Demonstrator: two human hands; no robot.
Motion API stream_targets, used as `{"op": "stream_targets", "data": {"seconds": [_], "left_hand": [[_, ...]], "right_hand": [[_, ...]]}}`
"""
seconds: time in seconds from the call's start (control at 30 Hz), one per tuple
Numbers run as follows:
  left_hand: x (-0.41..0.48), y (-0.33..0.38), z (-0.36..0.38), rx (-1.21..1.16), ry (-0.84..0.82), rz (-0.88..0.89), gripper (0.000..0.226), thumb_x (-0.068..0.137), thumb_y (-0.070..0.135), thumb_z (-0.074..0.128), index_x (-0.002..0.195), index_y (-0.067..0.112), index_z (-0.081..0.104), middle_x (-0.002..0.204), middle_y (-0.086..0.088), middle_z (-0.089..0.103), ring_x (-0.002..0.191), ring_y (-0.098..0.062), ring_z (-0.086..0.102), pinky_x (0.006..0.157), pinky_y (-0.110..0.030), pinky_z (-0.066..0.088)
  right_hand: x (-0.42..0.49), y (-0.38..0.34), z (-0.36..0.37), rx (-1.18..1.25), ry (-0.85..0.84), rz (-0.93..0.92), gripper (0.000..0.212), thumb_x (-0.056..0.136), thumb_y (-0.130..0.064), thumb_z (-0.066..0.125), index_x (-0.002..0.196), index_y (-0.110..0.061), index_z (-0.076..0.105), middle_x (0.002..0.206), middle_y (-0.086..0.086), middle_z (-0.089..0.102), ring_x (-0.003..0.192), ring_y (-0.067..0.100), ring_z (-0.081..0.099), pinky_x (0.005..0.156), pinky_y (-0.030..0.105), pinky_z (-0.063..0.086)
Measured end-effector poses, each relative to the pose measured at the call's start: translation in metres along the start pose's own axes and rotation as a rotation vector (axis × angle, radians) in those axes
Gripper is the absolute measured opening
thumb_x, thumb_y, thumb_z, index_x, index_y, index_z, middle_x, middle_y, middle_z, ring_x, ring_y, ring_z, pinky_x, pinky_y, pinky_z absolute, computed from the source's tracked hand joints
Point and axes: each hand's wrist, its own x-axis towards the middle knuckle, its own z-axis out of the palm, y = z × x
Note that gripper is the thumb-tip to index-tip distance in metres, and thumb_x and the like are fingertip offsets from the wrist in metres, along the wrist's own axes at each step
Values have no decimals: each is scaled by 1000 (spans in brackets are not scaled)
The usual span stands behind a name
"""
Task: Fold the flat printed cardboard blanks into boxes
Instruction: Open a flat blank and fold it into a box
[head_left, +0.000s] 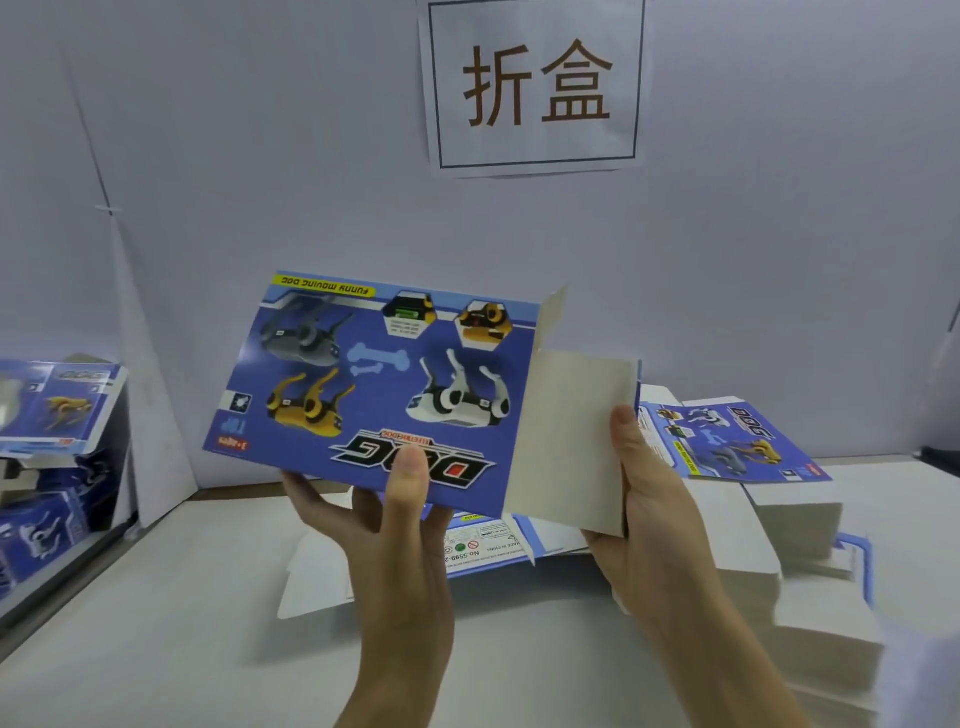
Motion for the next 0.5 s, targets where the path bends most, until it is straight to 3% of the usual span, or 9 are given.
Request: {"op": "stream_targets", "data": {"seconds": [0.2,0.33,0.43,0.5], "left_hand": [[4,1,0,-22,-99,-99,90,59,49,72,140,44,33,119,-2,65,90,-16,68,57,-27,55],[-11,-9,4,19,-239,-264,92,55,50,76,138,42,36,113,7,69,104,-13,68,81,-39,59],[-12,-6,6,-24,-279,-320,113,46,51,89,143,38,33,116,1,68,107,-17,67,78,-46,59],[-8,-1,6,30,-283,-306,104,58,42,86,144,41,29,117,0,67,105,-18,67,75,-44,59]], "right_hand": [[-1,3,-2,5,-23,-44,30,79,-39,61,103,-21,65,89,1,77,73,14,74,50,26,56],[-2,11,-1,64,0,-82,32,87,-38,56,110,-18,64,94,2,77,78,12,74,54,23,56],[3,10,-6,86,17,-92,32,83,-43,57,101,-22,73,96,-2,76,82,9,73,56,22,56],[7,12,-10,59,52,-68,35,88,-49,54,106,-25,73,102,-2,75,87,11,73,59,26,57]]}}
